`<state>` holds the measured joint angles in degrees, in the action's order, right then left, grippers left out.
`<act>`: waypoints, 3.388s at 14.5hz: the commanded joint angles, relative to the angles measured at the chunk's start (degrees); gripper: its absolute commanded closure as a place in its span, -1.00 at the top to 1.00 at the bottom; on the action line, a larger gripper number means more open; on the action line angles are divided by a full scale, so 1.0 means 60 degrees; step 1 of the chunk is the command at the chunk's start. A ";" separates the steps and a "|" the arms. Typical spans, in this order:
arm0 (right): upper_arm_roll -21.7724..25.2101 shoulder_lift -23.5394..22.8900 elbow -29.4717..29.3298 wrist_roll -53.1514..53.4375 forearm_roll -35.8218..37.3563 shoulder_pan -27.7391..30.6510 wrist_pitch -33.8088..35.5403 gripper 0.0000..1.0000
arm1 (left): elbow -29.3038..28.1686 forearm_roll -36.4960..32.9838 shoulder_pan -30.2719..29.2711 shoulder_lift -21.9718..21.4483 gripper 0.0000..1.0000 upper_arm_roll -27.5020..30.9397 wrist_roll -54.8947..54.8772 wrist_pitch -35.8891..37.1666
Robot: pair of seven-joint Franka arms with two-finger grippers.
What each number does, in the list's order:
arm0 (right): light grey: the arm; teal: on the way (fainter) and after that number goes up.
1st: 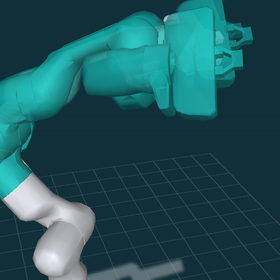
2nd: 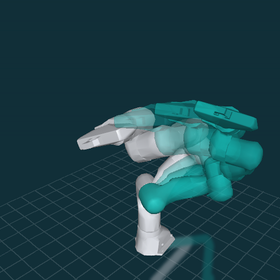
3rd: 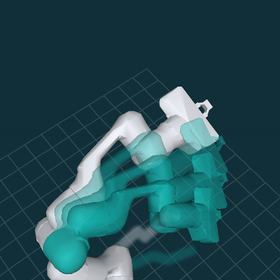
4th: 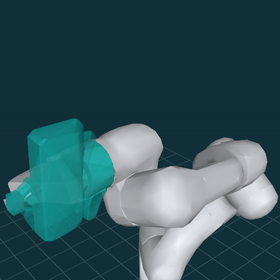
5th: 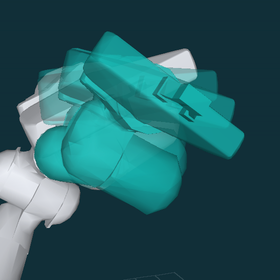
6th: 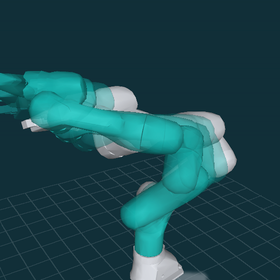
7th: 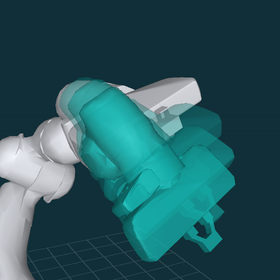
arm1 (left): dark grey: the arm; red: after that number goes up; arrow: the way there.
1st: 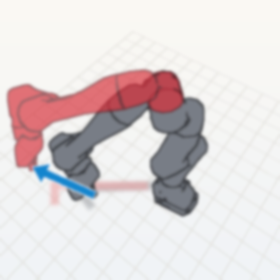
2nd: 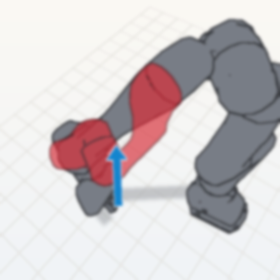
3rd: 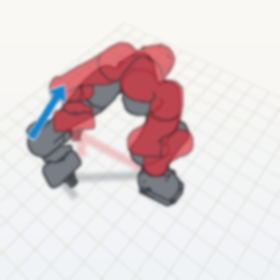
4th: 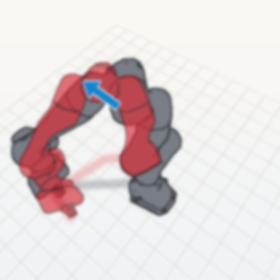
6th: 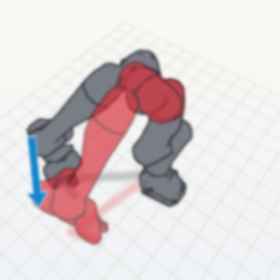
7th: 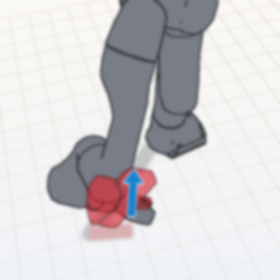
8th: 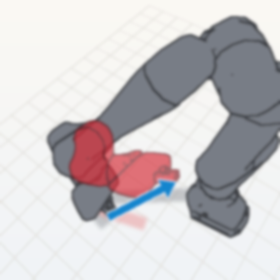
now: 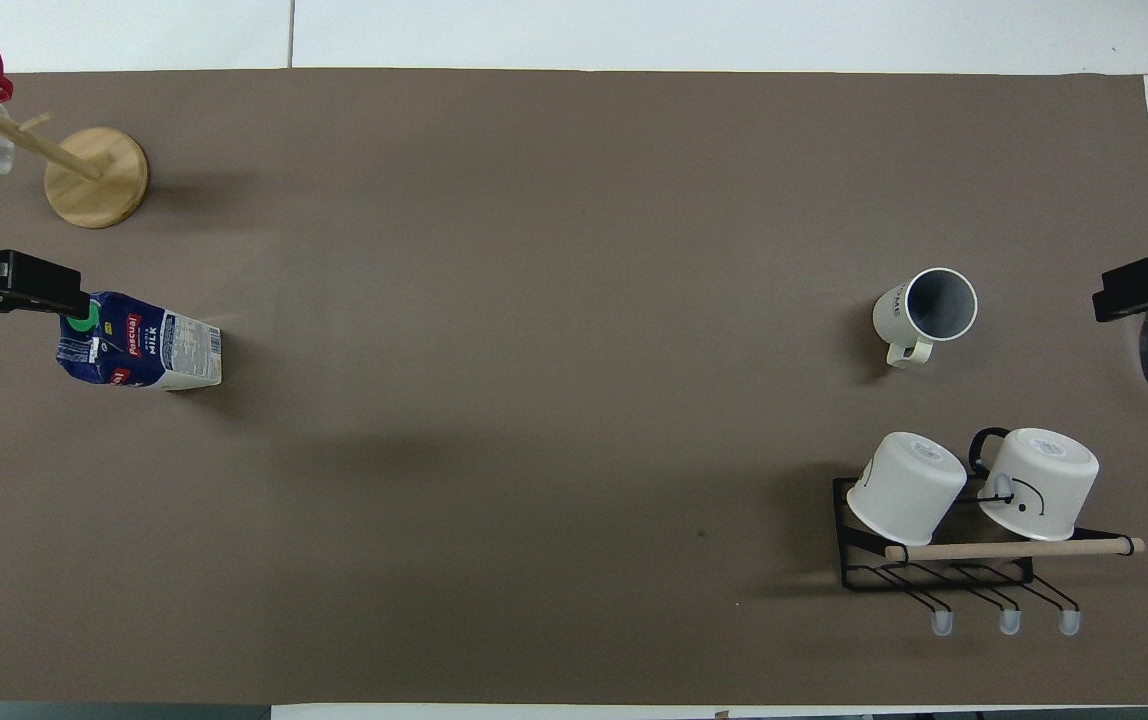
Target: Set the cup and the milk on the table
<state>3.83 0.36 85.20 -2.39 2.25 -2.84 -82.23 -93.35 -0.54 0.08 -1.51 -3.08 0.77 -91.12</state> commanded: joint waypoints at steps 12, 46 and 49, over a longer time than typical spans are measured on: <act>-0.0052 0.0217 0.0592 -0.0086 -0.0125 0.0106 -0.0356 1.00 | -0.0395 -0.0129 -0.0073 -0.0349 1.00 0.0001 0.0004 -0.0210; -0.0052 -0.1539 0.4615 -0.2150 -0.1180 0.0605 -0.7441 -1.00 | -0.3910 -0.0085 -0.0746 -0.0115 1.00 0.0016 -0.0040 -0.4765; -0.0096 -0.1569 0.3192 -0.1948 -0.1108 -0.0008 -0.5854 -1.00 | -0.4027 -0.0085 -0.0820 -0.0042 1.00 0.0016 -0.0011 -0.4999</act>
<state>3.53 -8.64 109.98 -13.75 -3.72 -0.39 -122.46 -116.03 -0.64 -4.11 -1.56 -2.86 0.73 -118.83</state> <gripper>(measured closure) 0.960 0.000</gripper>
